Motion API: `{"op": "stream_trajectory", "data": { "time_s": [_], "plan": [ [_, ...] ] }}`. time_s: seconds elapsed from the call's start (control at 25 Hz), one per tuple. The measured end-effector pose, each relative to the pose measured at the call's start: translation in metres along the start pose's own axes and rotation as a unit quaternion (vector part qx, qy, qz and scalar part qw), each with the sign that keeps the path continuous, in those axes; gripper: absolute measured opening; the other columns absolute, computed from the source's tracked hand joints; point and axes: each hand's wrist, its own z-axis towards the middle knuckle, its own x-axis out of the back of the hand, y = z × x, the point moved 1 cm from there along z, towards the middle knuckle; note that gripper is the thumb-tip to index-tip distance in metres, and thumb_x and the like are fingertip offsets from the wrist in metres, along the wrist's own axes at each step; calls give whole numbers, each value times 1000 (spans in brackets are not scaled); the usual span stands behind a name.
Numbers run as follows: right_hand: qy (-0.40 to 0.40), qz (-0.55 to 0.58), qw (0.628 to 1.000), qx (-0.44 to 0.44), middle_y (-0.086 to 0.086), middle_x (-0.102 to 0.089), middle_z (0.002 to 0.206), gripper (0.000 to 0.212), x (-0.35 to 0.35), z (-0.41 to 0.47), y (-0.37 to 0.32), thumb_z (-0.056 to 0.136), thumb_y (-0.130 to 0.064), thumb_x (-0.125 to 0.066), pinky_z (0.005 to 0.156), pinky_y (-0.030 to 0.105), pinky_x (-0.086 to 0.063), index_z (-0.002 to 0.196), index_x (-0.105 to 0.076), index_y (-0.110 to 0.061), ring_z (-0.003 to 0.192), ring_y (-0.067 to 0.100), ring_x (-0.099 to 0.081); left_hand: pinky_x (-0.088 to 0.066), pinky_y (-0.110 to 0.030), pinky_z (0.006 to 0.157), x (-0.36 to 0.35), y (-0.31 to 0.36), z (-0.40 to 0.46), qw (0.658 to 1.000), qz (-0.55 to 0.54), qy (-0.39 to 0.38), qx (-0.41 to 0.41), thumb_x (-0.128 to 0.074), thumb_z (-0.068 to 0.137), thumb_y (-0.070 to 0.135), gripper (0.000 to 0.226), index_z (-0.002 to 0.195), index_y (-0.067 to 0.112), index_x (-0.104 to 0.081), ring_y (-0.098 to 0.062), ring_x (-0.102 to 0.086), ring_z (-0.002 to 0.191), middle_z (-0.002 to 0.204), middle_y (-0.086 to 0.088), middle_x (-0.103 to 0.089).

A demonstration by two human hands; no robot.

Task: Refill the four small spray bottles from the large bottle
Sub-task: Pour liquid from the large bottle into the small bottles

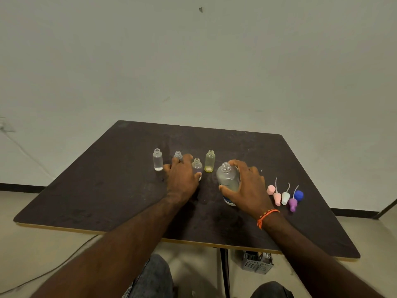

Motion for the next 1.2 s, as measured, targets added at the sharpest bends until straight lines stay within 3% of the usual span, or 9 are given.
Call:
{"op": "stream_trajectory", "data": {
  "time_s": [0.6, 0.76, 0.96, 1.08, 1.2],
  "plan": [
    [12, 64, 997, -29, -10, -55, 129, 71, -2, 1, 10, 73, -51, -76, 101, 46, -37, 135, -41, -41, 119, 16, -46, -28, -42, 92, -16, 7, 24, 999, 33, 13, 1, -76, 90, 37, 56, 135, 22, -46, -27, -49, 128, 120, -5, -68],
    [14, 66, 997, -36, -12, -54, 129, 71, 0, -3, 7, 73, -50, -76, 101, 48, -38, 134, -41, -41, 119, 17, -47, -33, -44, 94, -10, 8, 17, 999, 33, 20, -15, -76, 88, 44, 63, 139, 20, -47, -27, -47, 127, 125, -4, -67],
    [27, 83, 995, -49, -11, -56, 127, 73, 3, -8, 10, 67, -59, -68, 100, 51, -42, 132, -43, -40, 116, 18, -50, -34, -45, 98, 0, 13, 19, 993, 77, 66, -55, -66, 90, 54, 49, 128, 24, -61, -25, -40, 130, 141, -1, -50],
    [32, 94, 993, -58, -11, -57, 126, 73, 5, -10, 14, 66, -61, -66, 97, 49, -46, 131, -42, -40, 114, 16, -50, -25, -53, 110, 5, 18, 39, 994, 85, 2, -72, -62, 92, 59, 47, 126, 26, -67, -30, -21, 151, 162, -8, -35],
    [34, 113, 990, -75, -10, -56, 126, 73, 6, -10, 22, 71, -51, -78, 93, 36, -45, 133, -44, -36, 114, 14, -50, -17, -57, 116, 3, 24, 55, 989, 114, -71, -65, -59, 92, 67, 56, 126, 24, -69, -36, -2, 159, 171, -16, -17]
  ]
}}
